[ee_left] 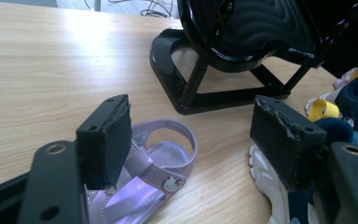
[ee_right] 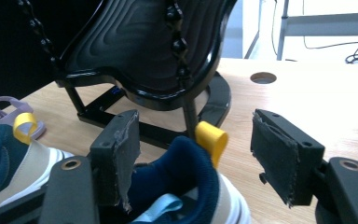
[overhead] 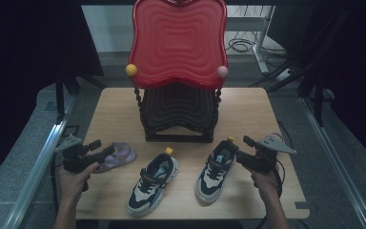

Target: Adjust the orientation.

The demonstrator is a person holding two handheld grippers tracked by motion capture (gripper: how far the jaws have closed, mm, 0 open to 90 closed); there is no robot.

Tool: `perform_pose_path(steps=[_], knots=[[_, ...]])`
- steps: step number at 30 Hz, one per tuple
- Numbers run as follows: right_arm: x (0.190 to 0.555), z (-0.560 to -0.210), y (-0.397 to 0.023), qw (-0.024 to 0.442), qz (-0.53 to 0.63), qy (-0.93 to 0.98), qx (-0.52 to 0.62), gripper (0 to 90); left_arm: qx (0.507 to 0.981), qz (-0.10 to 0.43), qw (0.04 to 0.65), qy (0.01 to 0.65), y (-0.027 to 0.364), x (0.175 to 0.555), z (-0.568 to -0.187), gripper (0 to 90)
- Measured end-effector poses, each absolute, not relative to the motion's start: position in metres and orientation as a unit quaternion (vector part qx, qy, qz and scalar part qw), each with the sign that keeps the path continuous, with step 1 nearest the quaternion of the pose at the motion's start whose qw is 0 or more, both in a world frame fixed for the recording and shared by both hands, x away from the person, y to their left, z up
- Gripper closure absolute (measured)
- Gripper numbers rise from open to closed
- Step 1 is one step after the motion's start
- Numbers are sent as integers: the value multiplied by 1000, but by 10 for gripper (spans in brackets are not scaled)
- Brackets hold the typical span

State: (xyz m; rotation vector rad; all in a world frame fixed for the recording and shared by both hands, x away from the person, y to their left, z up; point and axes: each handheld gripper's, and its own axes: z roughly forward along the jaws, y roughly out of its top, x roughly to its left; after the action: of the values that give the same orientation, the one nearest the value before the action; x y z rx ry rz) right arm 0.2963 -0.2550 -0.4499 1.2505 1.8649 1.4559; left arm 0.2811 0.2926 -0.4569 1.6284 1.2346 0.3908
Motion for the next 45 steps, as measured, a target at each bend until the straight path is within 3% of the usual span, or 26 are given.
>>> perform_pose_path(steps=[3, 9, 12, 14, 24, 34, 45], knots=[[298, -452, -261, 217, 532, 679, 457, 335, 674, 168, 503, 514, 288, 279, -458, 336], [305, -457, -269, 172, 549, 682, 453, 363, 664, 166, 514, 517, 285, 273, -447, 660], [306, -457, -269, 175, 544, 686, 451, 365, 666, 158, 510, 521, 283, 273, -441, 820], [305, -456, -268, 183, 539, 689, 449, 367, 676, 161, 495, 522, 278, 273, -435, 871], [306, -457, -268, 188, 532, 695, 445, 373, 701, 165, 459, 521, 273, 267, -428, 900], [303, -457, -259, 194, 528, 705, 432, 373, 701, 185, 425, 542, 302, 252, -430, 900], [303, -458, -241, 205, 506, 723, 423, 370, 691, 171, 413, 568, 330, 249, -463, 900]])
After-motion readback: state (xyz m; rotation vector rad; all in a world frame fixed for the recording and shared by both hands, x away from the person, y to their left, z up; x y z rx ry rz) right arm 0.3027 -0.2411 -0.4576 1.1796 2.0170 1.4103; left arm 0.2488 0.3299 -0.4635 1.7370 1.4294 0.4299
